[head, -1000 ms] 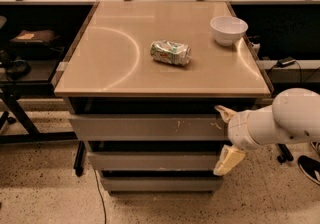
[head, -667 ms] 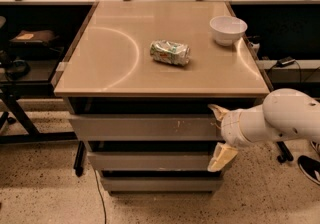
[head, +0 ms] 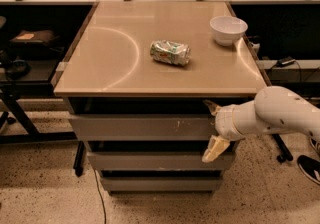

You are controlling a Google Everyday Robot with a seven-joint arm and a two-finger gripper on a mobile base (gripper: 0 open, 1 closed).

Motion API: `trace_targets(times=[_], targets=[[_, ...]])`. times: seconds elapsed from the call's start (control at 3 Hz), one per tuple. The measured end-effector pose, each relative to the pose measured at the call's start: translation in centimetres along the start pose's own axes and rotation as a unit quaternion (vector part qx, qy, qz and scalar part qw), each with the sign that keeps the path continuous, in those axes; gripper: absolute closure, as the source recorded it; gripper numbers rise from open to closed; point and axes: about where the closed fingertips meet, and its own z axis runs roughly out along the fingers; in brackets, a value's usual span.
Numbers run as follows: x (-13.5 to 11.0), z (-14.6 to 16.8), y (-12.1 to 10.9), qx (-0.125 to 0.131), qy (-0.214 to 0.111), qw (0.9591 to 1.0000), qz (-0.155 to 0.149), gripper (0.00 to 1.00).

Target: Open top drawer

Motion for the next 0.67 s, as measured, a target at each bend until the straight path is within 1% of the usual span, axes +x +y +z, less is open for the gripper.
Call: trace_targets(times=[0.33,0.67], targets=[[1.1,1.4,-0.8,-0.003,-0.002,1.0000,0.003,0.00],[2.3,1.9,-0.7,-0.009,0.001,0.9999,0.012,0.00]])
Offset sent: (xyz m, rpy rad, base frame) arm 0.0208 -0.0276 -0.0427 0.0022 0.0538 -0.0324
